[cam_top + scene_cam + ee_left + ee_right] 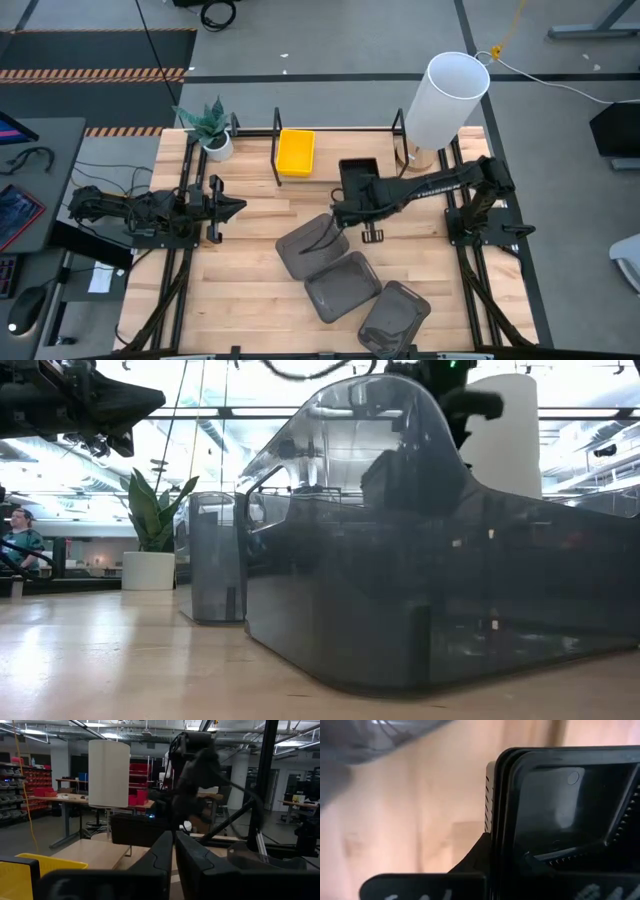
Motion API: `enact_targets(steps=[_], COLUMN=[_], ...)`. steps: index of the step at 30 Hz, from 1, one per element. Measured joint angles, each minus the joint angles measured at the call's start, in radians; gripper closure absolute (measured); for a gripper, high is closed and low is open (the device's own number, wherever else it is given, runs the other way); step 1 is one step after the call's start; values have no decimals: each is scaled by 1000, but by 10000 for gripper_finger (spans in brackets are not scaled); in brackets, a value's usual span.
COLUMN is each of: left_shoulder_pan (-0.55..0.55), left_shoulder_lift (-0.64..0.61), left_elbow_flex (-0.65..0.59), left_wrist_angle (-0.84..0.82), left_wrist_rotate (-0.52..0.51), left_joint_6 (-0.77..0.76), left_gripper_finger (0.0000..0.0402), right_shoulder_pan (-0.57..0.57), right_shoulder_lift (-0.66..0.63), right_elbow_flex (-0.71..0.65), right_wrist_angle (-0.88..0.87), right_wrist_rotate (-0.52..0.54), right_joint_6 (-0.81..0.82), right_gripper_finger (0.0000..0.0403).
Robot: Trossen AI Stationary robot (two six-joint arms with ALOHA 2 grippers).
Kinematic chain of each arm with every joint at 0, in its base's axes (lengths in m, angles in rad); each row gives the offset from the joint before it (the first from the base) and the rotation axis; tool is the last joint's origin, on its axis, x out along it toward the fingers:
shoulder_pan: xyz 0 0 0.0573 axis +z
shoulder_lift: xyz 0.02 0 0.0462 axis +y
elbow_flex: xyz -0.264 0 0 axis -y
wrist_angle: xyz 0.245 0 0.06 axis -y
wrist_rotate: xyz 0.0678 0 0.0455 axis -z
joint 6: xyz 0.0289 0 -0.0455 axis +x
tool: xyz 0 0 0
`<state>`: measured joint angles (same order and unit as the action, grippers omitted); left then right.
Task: Stack baskets on shelf by color
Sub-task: Put the stacked black bins on the shelf
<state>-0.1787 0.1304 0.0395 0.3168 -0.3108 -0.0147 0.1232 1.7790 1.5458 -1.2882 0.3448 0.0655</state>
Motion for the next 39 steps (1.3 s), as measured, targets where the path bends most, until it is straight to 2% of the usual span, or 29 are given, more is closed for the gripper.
enact_targets(steps=[12, 20, 29, 35, 39], left_shoulder_pan=[0, 0, 0, 0, 0], left_shoulder_lift=[0, 0, 0, 0, 0], left_elbow_flex=[0, 0, 0, 0, 0], left_wrist_angle=[0, 0, 0, 0, 0], left_wrist_rotate=[0, 0, 0, 0, 0], left_joint_6=[0, 0, 0, 0, 0], left_gripper_finger=[366, 376, 366, 372, 377], right_shoulder_pan=[-281, -434, -468, -468, -455], right_shoulder_lift=[0, 0, 3, 3, 3], right_elbow_flex=[-137, -164, -164, -164, -146], right_wrist_angle=[60, 112, 108, 83, 35], right_wrist_rotate=[22, 10, -36, -58, -30], right_joint_6=[-202, -281, -309, -280, -278], right_gripper_finger=[385, 384, 372, 324, 289])
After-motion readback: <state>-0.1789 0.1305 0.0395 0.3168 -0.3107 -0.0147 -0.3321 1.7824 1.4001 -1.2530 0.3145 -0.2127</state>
